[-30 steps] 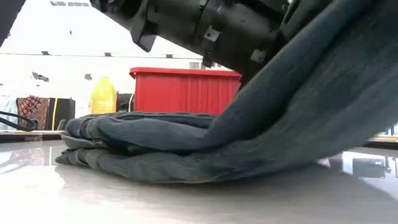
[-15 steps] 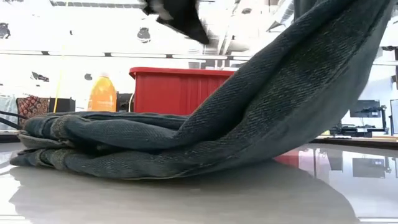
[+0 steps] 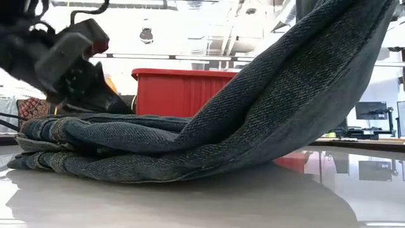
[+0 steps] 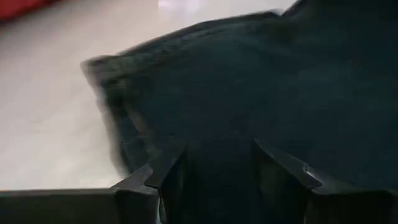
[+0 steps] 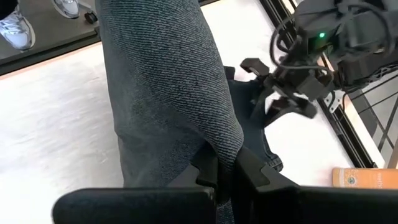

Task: Fold Laundry from Bin
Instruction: Fold the dark blue pants

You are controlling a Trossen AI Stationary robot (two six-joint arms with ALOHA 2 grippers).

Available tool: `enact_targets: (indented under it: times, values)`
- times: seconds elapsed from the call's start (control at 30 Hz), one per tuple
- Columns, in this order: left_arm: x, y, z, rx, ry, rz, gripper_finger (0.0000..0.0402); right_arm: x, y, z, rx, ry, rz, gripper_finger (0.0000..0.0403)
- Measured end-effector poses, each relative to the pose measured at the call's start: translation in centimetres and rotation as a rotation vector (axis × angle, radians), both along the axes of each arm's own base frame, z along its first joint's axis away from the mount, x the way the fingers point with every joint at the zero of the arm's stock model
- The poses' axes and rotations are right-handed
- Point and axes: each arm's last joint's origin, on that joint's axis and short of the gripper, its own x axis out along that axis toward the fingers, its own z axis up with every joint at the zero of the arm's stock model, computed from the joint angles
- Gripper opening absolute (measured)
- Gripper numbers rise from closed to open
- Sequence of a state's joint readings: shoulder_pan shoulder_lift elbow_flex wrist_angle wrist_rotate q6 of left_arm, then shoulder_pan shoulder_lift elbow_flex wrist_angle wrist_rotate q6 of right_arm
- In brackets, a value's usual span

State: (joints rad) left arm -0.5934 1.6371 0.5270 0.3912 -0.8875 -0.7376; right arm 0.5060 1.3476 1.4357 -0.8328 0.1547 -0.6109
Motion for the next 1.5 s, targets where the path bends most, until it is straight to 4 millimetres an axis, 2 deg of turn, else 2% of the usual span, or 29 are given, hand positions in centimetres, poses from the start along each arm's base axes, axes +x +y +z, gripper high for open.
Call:
enact_targets:
  times: [0.13, 0.33, 0.6, 0.8, 0.97, 1.13, 1.3, 1.5]
  values:
    - [-0.2, 0.5, -2.0, -0.026, -0.015, 0.025, 0.0164, 0.2, -0.3, 0.0, 0.003, -0.006, -0.013, 0.0036]
    - [2.6, 0.1, -3.0, -0.006, 0.032, 0.018, 0.0164, 0.8, -0.3, -0.1, 0.016, -0.011, -0.014, 0.0036]
    - [6.5, -0.4, -2.3, 0.071, 0.066, -0.055, 0.0164, 3.8, 0.7, -3.2, -0.011, 0.093, 0.033, 0.0036]
    - [8.2, -0.5, -1.1, 0.072, 0.064, -0.135, 0.0164, 6.2, -0.3, -4.0, -0.042, 0.060, 0.040, 0.0036]
    - [8.5, -0.1, -1.0, 0.074, 0.070, -0.143, 0.0164, 8.6, -1.9, -4.5, -0.022, 0.066, 0.030, 0.0036]
    - [8.6, 0.1, -1.1, 0.065, 0.080, -0.148, 0.0164, 11.1, -3.5, -7.0, -0.058, 0.103, 0.030, 0.0036]
    - [8.5, 0.1, -1.2, 0.068, 0.089, -0.148, 0.0164, 13.6, -4.7, -8.9, -0.071, 0.069, 0.075, 0.0036]
    - [8.5, 0.1, -1.3, 0.084, 0.111, -0.163, 0.0164, 15.3, -6.0, -11.1, -0.150, 0.064, 0.155, 0.0036]
